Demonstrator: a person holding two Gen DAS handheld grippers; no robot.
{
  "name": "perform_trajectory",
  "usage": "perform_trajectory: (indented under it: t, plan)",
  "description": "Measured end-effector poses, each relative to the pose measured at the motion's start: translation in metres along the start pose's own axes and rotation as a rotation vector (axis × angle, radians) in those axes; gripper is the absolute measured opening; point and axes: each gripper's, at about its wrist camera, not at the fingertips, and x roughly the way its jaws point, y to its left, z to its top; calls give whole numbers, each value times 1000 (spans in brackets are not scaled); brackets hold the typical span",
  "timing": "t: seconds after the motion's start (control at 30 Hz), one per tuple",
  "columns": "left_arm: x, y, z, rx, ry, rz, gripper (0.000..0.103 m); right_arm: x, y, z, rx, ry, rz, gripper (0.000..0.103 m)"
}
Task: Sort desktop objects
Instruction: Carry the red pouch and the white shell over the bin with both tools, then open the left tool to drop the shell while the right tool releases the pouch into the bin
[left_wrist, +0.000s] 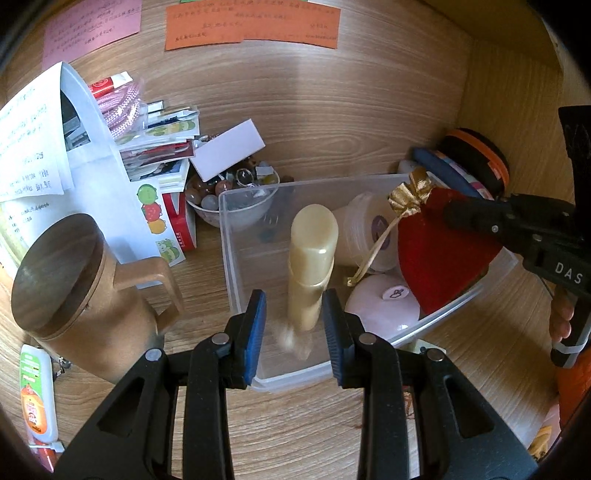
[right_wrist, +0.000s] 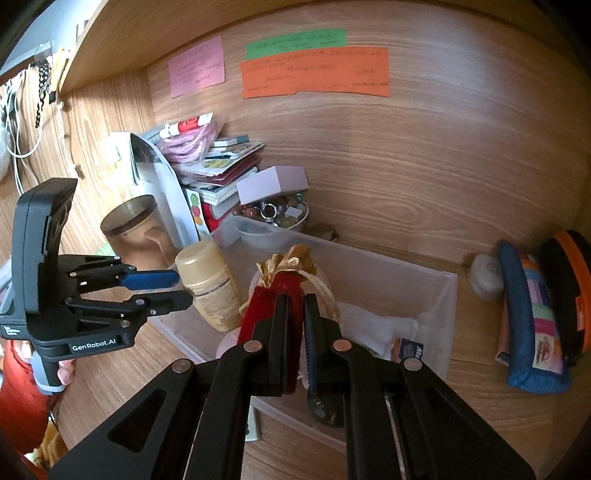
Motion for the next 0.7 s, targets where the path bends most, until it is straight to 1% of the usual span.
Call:
perform_trajectory:
  t: [0.13,0.2,0.23,0.3,0.4,0.5,0.57,0.7]
  plan:
    - [-1,-2,-1,10,0,3,30,0,1,-1,2,2,-9,10]
    - [-3,-4,-1,15,-4,7,30,0,1,-1,1,0,-19,18]
    - [-5,-4,-1,15,-6,5,30,-1,1,-1,1,-1,-24,21]
    - [-8,-5,-1,14,-9,6,30,-4,1,-2,1,-10,-33,31]
    - [-13,-7,-2,14,-16,11,34,-11,3,-3,-3,-28,-37,33]
    - [-19,-9,-3,16,-28,27,42,-19,7,-5,-11,-40,-33,33]
    - [-24,-9,-5,19,-36,37,49,-24,11,-7,-22,-45,-38,34]
    - [-35,-11,-8,24,-54,58,54,-34,20,-16,-35,-54,-43,44]
